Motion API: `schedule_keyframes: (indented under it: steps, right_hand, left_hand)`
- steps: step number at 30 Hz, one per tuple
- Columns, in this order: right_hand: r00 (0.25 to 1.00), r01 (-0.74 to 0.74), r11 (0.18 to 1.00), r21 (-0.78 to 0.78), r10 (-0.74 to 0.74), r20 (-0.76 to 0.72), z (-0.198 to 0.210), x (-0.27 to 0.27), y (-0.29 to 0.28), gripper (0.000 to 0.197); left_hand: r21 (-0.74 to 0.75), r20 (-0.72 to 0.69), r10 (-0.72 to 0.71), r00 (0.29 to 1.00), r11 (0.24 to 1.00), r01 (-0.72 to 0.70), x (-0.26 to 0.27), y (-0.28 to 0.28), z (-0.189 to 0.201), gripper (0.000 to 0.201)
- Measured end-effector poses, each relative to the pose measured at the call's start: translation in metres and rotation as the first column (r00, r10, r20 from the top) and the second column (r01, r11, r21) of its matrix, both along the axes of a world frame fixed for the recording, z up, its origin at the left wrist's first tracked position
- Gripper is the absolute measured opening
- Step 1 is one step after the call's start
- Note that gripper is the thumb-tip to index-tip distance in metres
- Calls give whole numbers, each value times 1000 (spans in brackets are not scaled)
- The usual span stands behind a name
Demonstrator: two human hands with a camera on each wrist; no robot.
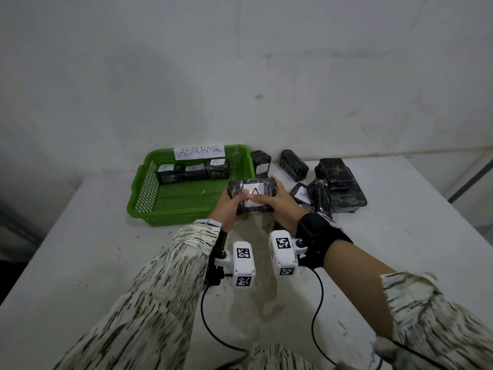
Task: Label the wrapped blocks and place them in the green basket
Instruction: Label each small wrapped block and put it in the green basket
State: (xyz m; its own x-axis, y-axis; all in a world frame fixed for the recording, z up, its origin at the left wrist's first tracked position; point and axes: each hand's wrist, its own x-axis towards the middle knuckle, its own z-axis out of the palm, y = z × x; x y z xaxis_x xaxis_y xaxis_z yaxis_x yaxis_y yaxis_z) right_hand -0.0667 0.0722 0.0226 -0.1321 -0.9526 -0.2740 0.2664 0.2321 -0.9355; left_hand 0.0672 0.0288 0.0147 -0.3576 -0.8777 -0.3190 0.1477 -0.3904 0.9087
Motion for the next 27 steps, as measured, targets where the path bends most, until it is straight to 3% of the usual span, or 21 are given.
schedule_keyframes:
  steps: [2, 7, 14, 19, 24, 25, 27]
  right_hand:
    - [1000, 1, 1000, -28, -2, -30, 1, 0, 0, 74]
    - [998, 21, 999, -32, -23, -54, 3, 0, -4, 73]
    - [996, 65, 995, 71, -68, 51, 2, -2, -8, 43]
    - [1000, -6, 994, 106, 6, 1, 5, -4, -7, 31]
    - [975, -140, 980, 139, 160, -151, 0, -8, -3, 63]
    - [970, -170, 973, 157, 193, -145, -3, -9, -1, 62]
    - [973, -203, 963, 177, 218, -71, -1, -9, 2, 38]
  left_hand:
    - [-5, -10, 6, 1000, 1000, -6, 1, 0, 0, 53]
    - [41, -31, 24, 999, 999, -22, -1, 3, 6, 42]
    - [-28, 38, 39, 998, 999, -38, 1, -2, 5, 37]
    - [-106, 75, 124, 989, 988, -116, 3, -3, 5, 64]
    - [-191, 98, 143, 985, 974, -123, 6, -5, 12, 71]
    - [-197, 96, 138, 986, 973, -118, 5, -5, 14, 73]
    - [-184, 82, 154, 985, 973, -137, 5, -4, 16, 82]
